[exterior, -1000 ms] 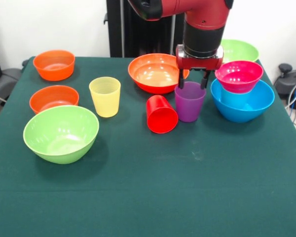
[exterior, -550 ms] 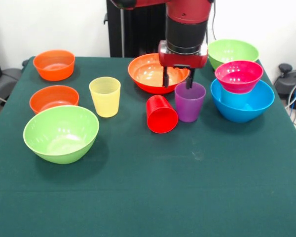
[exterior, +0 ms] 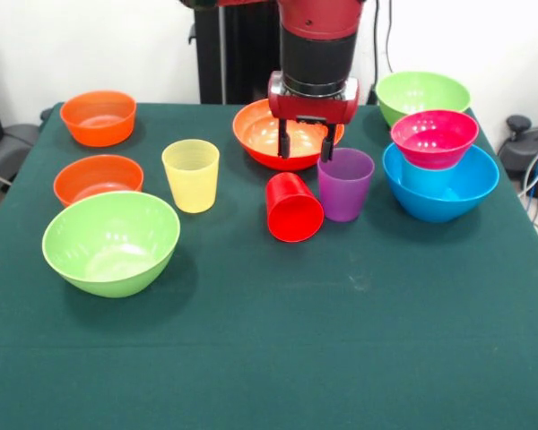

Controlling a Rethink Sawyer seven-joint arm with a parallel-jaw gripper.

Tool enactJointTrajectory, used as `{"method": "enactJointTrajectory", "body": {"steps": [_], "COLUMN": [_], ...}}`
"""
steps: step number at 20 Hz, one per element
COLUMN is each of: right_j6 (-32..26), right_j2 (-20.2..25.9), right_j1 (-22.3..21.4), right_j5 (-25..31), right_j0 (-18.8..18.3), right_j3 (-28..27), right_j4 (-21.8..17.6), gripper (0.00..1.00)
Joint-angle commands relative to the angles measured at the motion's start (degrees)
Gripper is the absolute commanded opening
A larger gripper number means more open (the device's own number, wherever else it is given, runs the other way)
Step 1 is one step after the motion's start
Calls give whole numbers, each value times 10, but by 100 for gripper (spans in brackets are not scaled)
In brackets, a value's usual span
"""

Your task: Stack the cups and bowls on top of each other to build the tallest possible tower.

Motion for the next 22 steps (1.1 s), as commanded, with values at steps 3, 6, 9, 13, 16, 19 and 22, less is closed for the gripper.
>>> {"method": "enactJointTrajectory", "body": {"steps": [3,6,9,13,16,19,22], "right_j6": [-95,-98,-99,-100,-98,-87,-74], "right_j2": [8,10,11,14,13,4,-4], "right_j1": [74,77,79,78,80,78,75], "right_j5": [-15,-10,-10,-6,-9,-7,-9], "right_j0": [10,10,7,8,10,18,25], "right_j3": [-32,-36,-34,-34,-35,-38,-38], "right_j4": [-54,-51,-50,-46,-48,-53,-56], "gripper": [100,100,100,100,100,100,0]}}
